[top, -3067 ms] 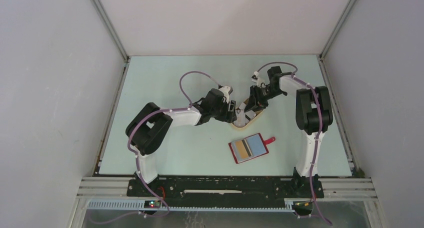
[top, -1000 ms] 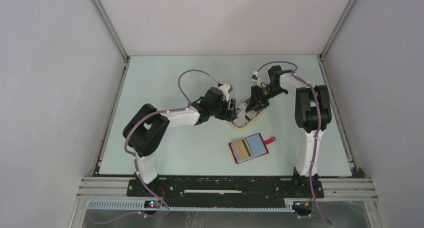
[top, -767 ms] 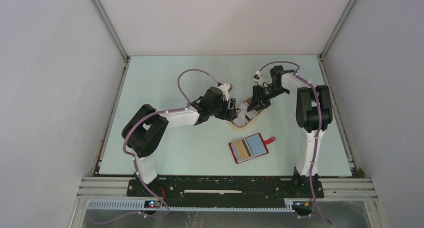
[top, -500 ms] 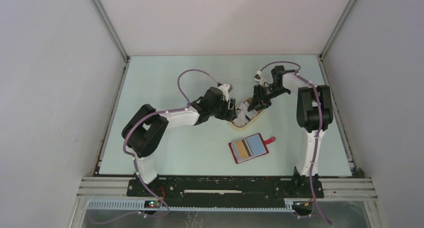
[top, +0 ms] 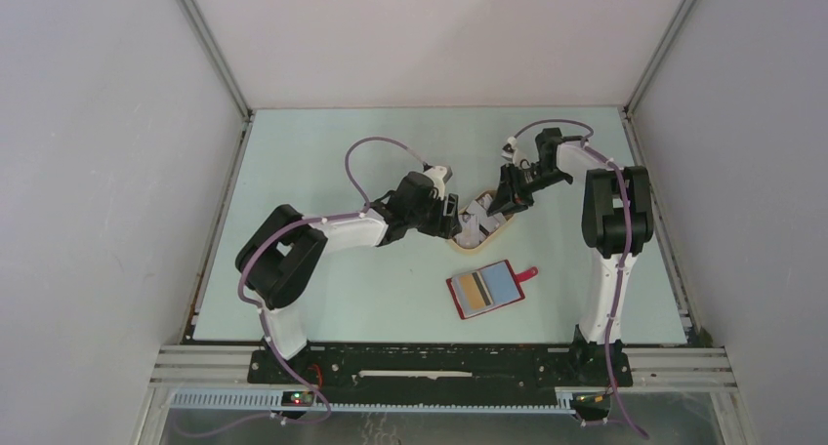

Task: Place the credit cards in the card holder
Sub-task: Pick up the credit card from the storage box.

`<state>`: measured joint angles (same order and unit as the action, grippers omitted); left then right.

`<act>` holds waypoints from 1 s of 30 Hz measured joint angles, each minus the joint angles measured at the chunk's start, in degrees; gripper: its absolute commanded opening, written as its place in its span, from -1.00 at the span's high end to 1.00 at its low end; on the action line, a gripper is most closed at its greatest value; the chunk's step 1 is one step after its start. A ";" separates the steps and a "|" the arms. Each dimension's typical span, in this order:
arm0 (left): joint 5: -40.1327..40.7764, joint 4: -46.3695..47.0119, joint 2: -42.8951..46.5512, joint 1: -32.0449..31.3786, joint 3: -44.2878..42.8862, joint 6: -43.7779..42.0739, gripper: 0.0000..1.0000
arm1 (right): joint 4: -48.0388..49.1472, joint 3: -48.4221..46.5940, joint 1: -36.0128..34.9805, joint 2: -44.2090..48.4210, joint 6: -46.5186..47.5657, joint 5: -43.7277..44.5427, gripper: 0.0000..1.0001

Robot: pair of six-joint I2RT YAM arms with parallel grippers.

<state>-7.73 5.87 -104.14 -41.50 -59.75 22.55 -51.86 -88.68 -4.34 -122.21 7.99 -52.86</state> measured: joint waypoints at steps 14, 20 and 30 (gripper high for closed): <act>0.00 0.04 0.59 0.00 0.96 0.00 -0.37 | 0.70 0.00 0.79 0.00 -0.02 -0.20 0.31; -0.02 0.26 0.76 0.00 1.07 0.04 -0.36 | 2.10 0.00 1.18 0.00 -0.83 -0.17 0.48; -0.02 0.46 0.79 0.00 1.79 0.42 -0.36 | 3.96 0.02 1.49 0.00 -1.86 -0.04 0.58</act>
<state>-7.75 6.33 -103.35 -41.50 -57.95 22.96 -47.90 -88.66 -2.85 -122.21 6.13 -52.90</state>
